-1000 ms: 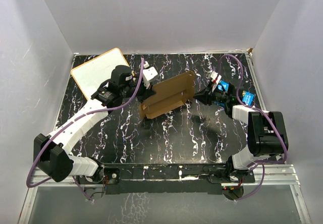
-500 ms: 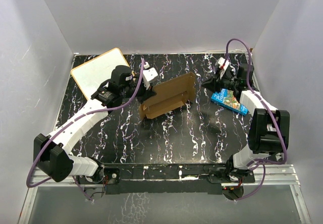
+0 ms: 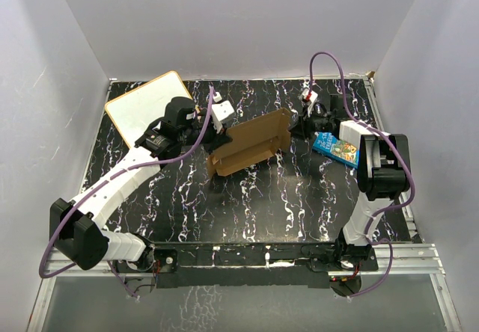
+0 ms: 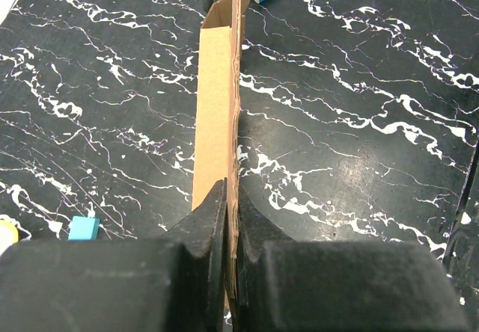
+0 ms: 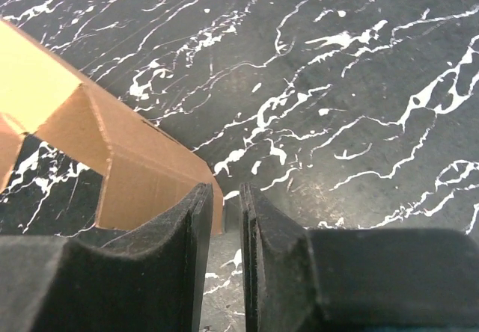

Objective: Fold the paper box

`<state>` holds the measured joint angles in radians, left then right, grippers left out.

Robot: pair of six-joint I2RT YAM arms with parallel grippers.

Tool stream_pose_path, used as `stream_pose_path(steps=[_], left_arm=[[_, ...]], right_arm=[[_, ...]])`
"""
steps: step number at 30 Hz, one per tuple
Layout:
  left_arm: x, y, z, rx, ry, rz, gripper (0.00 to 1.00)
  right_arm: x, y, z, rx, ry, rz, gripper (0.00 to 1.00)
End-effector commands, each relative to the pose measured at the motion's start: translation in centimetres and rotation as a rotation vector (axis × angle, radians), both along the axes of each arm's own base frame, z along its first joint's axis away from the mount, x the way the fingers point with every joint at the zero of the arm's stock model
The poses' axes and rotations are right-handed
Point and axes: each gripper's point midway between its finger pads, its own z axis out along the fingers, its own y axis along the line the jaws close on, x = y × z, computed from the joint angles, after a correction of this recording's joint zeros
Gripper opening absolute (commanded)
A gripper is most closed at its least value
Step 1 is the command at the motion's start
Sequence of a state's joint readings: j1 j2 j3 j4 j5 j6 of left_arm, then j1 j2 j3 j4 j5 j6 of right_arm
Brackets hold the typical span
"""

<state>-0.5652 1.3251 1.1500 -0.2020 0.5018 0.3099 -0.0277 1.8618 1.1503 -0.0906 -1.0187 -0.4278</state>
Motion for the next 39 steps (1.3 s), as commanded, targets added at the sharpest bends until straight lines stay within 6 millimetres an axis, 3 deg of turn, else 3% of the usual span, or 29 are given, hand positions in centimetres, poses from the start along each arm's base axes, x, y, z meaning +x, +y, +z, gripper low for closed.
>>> stream_pose_path(steps=[1,9,16,19,26,32,39], left_arm=[[-1.0,0.1,2.5,-0.04,-0.029,-0.022,0.0],[-1.2,-0.1,2.7,-0.046,-0.021,-0.039,0.0],[-1.6,-0.3,2.7,-0.055,-0.009,-0.057,0.0],[-1.7,-0.4,2.7,-0.059,-0.003,-0.063,0.0],[-1.7,-0.5,2.6,-0.065,0.018,-0.067,0.0],[-1.3,-0.3,2.5,-0.084,0.04,-0.062,0.0],[-1.1,-0.1,2.3,-0.122,0.082,-0.072,0.0]], right_arm=[[-0.8,0.7,2.5,0.024,-0.138,0.128,0.28],[-3.0,2.1,2.5,0.016,-0.234,0.278,0.42],[-3.2,2.3,2.3,0.012,-0.266,0.317,0.48],[-3.6,3.6,2.3,0.018,-0.284,0.357,0.51],[-3.7,4.5,2.0,0.034,-0.349,0.409,0.5],[-2.5,4.7,2.6,0.037,-0.394,0.346,0.5],[-2.8,5.1,2.4,0.059,-0.388,0.322,0.51]])
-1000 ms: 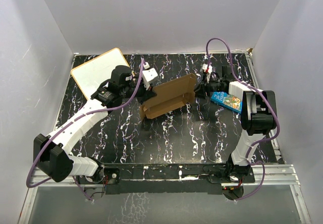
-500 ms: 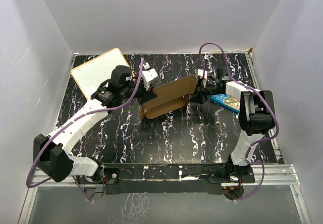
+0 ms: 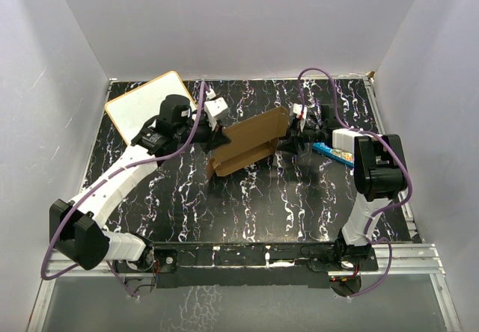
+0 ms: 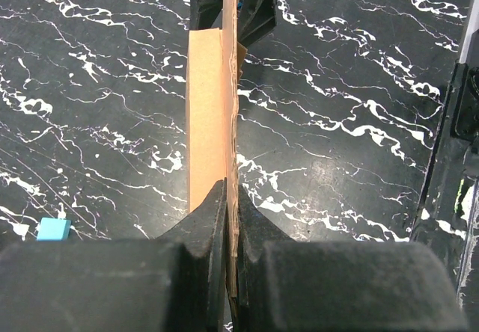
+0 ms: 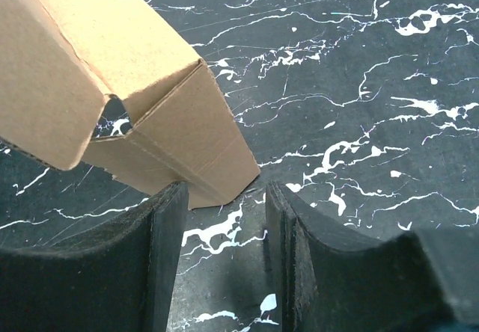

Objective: Fold the paper box

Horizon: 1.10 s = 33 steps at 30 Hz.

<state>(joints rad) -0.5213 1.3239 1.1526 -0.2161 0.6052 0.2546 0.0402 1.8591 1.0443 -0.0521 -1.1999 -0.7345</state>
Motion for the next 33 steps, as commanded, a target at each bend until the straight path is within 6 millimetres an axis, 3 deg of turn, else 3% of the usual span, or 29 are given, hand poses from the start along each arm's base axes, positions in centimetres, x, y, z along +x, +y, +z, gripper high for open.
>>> stream_pose_path(steps=[1,19,33], left_arm=[[-0.5,-0.4,1.9,-0.072,0.01,-0.049,0.0],[0.5,0.8,0.6,-0.098,0.096,-0.032,0.0],[1.4,1.2,-0.5,-0.109,0.151,-0.022,0.0]], right_arm=[[1.2,1.1,3.5,0.047,-0.175,0.036,0.51],[1.2,2.7,3.8,0.087,-0.214,0.023,0.51],[0.1,3.1,4.0,0.118,-0.223,0.088,0.53]])
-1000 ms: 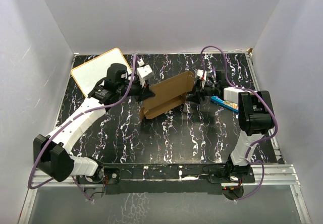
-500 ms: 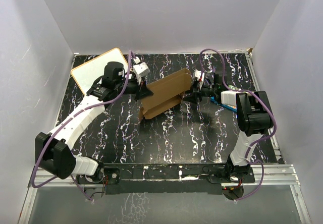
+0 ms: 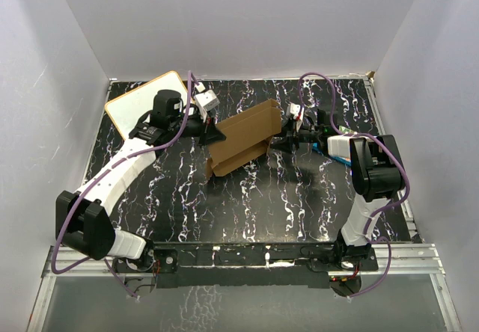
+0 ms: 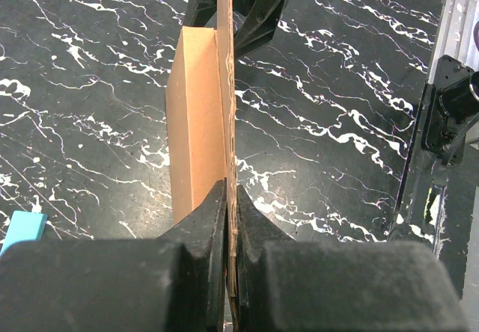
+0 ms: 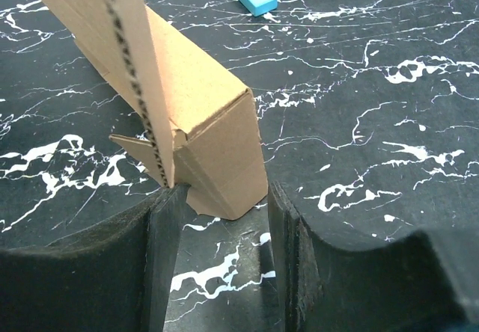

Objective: Fold the paper box

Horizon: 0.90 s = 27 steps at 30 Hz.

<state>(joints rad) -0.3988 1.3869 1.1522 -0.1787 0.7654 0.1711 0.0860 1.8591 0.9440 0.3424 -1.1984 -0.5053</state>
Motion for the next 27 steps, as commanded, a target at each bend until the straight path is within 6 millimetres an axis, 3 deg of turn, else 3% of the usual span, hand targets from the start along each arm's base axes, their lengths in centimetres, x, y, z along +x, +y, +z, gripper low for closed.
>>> stream_pose_path(steps=[1,17,27], left_arm=[[-0.3,-0.28,0.24,-0.026,0.018,-0.038,0.0],[0.04,-0.05,0.08,-0.033,0.032,-0.034,0.0],[-0.01,0.03,0.01,-0.038,0.039,-0.032,0.0]], right_arm=[[-0.61,1.02,3.05,0.047,-0.152,0.103,0.54],[-0.93,1.61,2.97,0.045,-0.123,0.122,0.55],[-0.04,1.62,2.79,0.027,-0.106,0.047,0.51]])
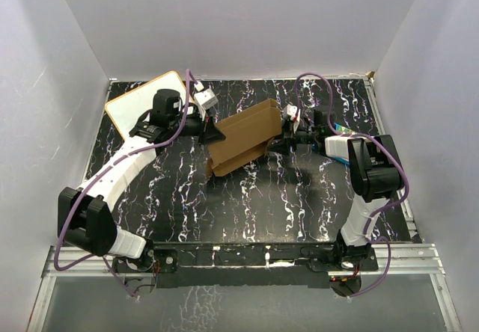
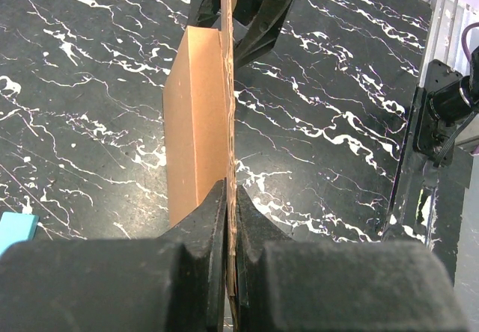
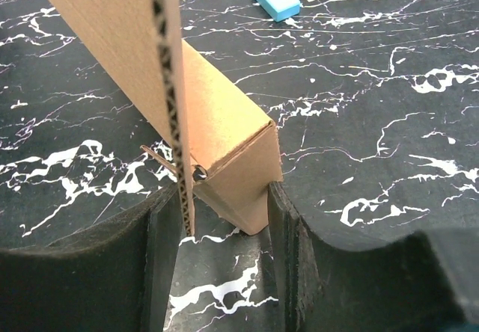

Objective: Fold the paper box

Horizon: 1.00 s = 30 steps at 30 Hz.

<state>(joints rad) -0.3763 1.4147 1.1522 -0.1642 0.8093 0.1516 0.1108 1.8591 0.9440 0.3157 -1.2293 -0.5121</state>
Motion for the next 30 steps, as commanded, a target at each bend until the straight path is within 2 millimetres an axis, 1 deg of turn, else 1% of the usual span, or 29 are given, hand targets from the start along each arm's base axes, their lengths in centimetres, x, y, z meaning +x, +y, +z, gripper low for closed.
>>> stream_pose_path(steps=[1,11,16,18,21,24,26,28,30], left_arm=[[-0.4,-0.1,0.5,-0.018,0.001,-0.024,0.0],[-0.3,0.0,0.6,-0.021,0.008,-0.012,0.0],[-0.1,0.1,0.6,-0.023,0.012,0.002,0.0],[0.1,0.2,0.7,-0.024,0.017,0.024,0.0],[0.6,0.4,1.0,-0.024,0.024,0.061,0.0],[0.8,0.5,1.3,-0.031,0.034,0.096,0.0],[1.0,0.6,1.5,-0.038,0.042,0.124,0.0],[1.2,0.7,1.7,-0.05,0.049,0.144,0.03],[1.3,0.7,1.8,-0.064,0.07,0.174,0.09]], right_arm=[[1.2,0.5,2.9,0.022,-0.124,-0.011,0.5],[1.0,0.6,2.9,0.025,-0.109,-0.022,0.27],[1.0,0.5,3.1,0.021,-0.096,-0.043,0.13],[1.0,0.4,3.2,0.015,-0.088,-0.057,0.09],[1.0,0.0,3.8,0.0,-0.081,-0.088,0.08],[1.1,-0.3,5.1,-0.019,-0.082,-0.125,0.08],[1.1,-0.6,5.2,-0.042,-0.066,-0.147,0.08],[1.1,-1.0,5.4,-0.066,-0.041,-0.174,0.08],[1.0,-1.3,5.3,-0.091,-0.012,-0.191,0.08]])
